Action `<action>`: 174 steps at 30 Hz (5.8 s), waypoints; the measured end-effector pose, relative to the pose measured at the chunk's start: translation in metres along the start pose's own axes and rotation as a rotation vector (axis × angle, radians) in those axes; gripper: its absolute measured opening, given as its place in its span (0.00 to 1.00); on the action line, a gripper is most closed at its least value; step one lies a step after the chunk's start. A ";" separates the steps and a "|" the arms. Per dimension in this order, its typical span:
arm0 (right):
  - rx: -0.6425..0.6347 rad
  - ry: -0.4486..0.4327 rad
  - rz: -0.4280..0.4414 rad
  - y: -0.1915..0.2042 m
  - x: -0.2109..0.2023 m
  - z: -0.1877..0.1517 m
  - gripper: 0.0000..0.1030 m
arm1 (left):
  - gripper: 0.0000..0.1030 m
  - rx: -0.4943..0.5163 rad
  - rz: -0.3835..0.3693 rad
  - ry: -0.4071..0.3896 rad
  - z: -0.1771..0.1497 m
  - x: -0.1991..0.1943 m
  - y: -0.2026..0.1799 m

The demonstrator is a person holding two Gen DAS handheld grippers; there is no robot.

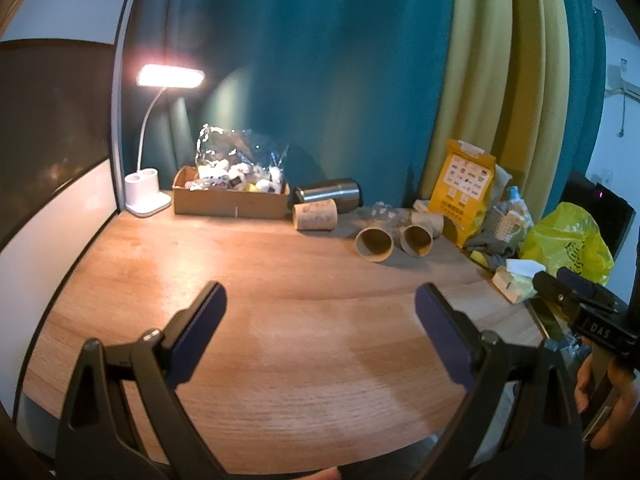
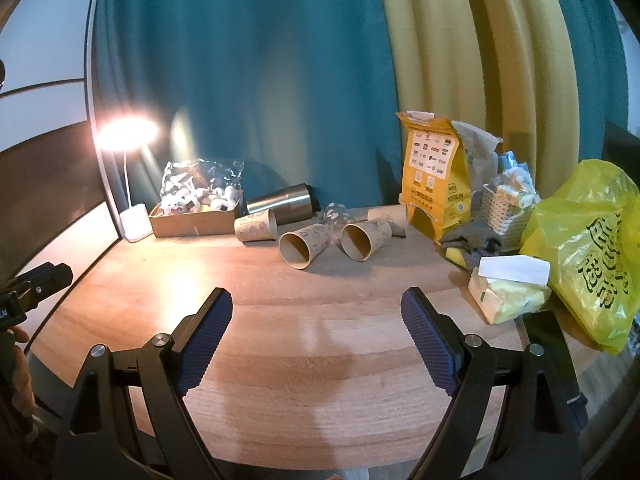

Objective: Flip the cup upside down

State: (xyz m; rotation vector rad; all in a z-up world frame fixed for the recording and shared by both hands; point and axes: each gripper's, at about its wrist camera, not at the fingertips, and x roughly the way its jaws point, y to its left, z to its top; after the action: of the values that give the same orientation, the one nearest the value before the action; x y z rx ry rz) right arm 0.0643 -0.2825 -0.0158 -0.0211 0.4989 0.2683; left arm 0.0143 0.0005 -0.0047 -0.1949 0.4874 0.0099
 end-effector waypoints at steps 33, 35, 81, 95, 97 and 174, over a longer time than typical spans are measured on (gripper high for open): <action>-0.010 0.026 0.012 0.001 0.014 0.007 0.86 | 0.94 -0.013 0.007 0.010 0.003 0.009 0.006; -0.010 0.026 0.013 0.000 0.015 0.007 0.86 | 0.94 -0.014 0.007 0.011 0.002 0.010 0.006; 0.207 0.291 -0.014 -0.087 0.241 -0.002 0.86 | 0.87 0.847 -0.209 0.592 0.107 0.437 -0.028; 0.202 0.297 -0.023 -0.089 0.231 -0.011 0.86 | 0.57 0.896 -0.191 0.606 0.077 0.462 -0.039; 0.193 0.288 -0.020 -0.087 0.227 -0.010 0.86 | 0.56 0.882 -0.189 0.597 0.078 0.457 -0.038; -1.611 0.388 0.624 0.166 0.097 -0.083 0.85 | 0.80 -0.089 -0.029 0.352 -0.113 0.048 0.056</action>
State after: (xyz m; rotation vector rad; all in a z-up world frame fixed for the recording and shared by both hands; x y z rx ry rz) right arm 0.0639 -0.1051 -0.1275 -1.5286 0.5463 1.2386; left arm 0.0013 0.0323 -0.1353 -0.2936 0.8357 -0.0318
